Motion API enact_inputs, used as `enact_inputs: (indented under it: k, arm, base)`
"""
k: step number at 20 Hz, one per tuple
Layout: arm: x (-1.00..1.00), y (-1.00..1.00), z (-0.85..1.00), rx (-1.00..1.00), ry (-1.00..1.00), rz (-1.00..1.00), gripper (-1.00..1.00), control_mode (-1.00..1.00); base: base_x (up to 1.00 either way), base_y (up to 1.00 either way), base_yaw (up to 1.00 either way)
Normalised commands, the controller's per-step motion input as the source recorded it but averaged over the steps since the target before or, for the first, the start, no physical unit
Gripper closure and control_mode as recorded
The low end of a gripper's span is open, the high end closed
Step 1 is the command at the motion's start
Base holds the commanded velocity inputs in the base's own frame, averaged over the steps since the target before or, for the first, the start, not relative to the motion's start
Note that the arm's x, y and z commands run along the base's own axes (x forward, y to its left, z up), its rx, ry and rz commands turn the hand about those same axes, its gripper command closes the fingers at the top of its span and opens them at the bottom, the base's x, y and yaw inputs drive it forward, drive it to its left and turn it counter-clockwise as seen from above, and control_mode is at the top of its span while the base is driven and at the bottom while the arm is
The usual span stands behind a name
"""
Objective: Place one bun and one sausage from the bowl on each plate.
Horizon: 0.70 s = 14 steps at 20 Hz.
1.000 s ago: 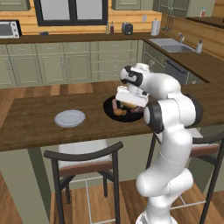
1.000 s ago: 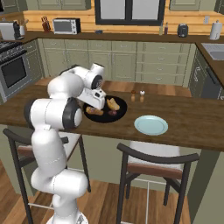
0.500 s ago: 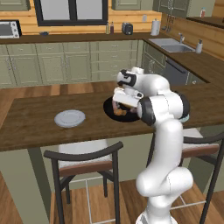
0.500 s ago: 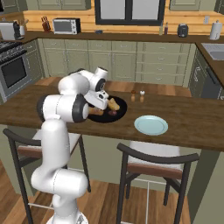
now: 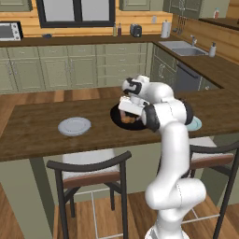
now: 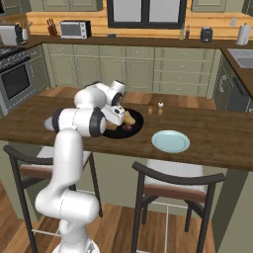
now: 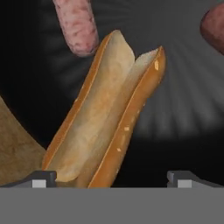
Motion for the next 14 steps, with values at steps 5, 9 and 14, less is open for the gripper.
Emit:
enact_inputs:
  k: [5,9,14]
  arm:
    - [0.16,0.14,-0.18,0.00,0.00,-0.01,-1.00,-1.00]
    - [0.00,0.07,-0.21,0.00,0.00,0.00,-1.00,-1.00]
    - [0.00,0.00,-0.31,0.00,0.00,0.00,-1.00,-1.00]
  base:
    - [0.00,0.00,0.00]
    - [0.00,0.00,0.00]
    - [0.00,0.00,0.00]
